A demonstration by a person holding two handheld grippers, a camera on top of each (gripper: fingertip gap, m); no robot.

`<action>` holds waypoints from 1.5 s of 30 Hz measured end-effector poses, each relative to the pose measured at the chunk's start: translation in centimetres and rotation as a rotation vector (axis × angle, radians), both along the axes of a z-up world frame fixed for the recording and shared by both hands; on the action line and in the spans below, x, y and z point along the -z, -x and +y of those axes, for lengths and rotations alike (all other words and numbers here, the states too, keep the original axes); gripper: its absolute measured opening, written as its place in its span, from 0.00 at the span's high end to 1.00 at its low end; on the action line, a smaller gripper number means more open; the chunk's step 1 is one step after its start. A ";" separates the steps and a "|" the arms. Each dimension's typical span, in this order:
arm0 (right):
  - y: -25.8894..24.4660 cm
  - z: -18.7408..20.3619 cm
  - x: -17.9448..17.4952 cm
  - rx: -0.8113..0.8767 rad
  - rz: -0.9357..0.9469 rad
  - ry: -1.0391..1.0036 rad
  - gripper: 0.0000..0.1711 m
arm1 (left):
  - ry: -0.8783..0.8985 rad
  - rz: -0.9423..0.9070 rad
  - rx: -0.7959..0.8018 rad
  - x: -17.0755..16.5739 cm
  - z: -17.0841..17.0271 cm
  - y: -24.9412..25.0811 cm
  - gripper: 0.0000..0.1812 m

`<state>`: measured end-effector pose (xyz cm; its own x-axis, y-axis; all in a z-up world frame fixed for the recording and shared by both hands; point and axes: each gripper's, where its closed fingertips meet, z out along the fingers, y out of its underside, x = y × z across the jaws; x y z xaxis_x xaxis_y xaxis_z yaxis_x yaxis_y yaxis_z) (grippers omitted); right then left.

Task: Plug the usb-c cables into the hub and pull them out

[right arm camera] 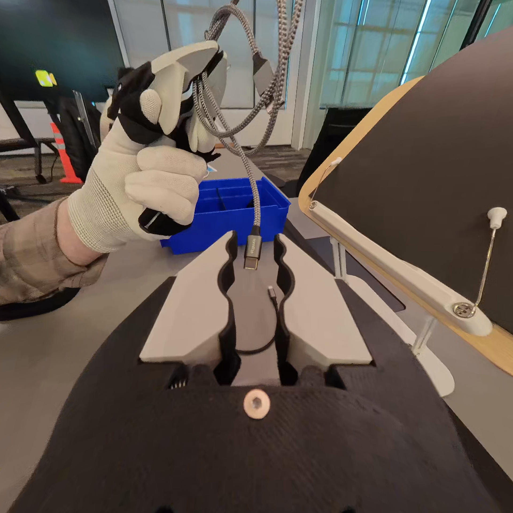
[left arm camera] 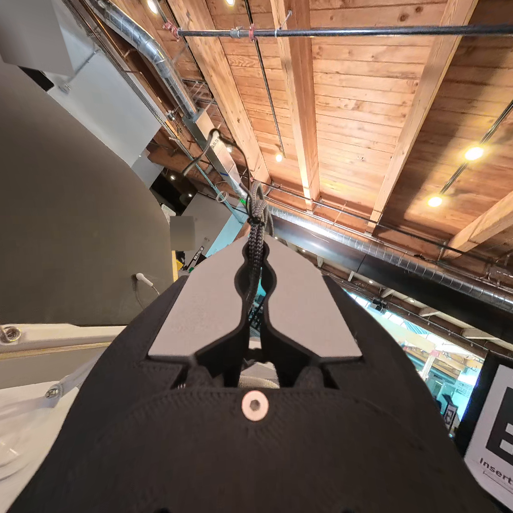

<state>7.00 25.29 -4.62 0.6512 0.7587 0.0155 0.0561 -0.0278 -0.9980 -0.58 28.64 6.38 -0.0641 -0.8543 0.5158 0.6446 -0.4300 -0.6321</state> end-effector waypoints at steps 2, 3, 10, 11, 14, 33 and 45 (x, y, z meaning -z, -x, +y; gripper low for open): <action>0.1 -0.1 -0.3 -0.027 0.056 -0.033 0.92 | 0.014 -0.010 -0.009 0.2 0.3 0.3 0.99; -0.1 0.0 -0.6 -0.025 0.093 -0.038 0.96 | 0.017 -0.017 -0.008 0.3 0.3 0.4 0.99; -0.3 0.1 -0.7 -0.010 0.084 -0.059 0.96 | 0.027 -0.028 -0.020 0.6 0.3 0.5 0.98; -0.3 -0.1 -0.7 -0.017 0.082 -0.057 0.96 | 0.025 -0.022 -0.024 0.7 0.3 0.5 0.98; -0.7 -0.5 -1.2 -0.011 0.061 -0.062 0.96 | 0.031 0.009 -0.037 1.2 0.3 0.5 0.98; 3.3 -6.3 9.2 -0.421 -0.298 0.254 0.96 | 0.520 0.212 -0.248 19.2 -4.1 6.1 0.94; 5.1 -6.2 13.7 -0.470 -0.382 0.373 0.96 | 0.699 0.413 -0.233 25.0 -6.6 8.4 0.63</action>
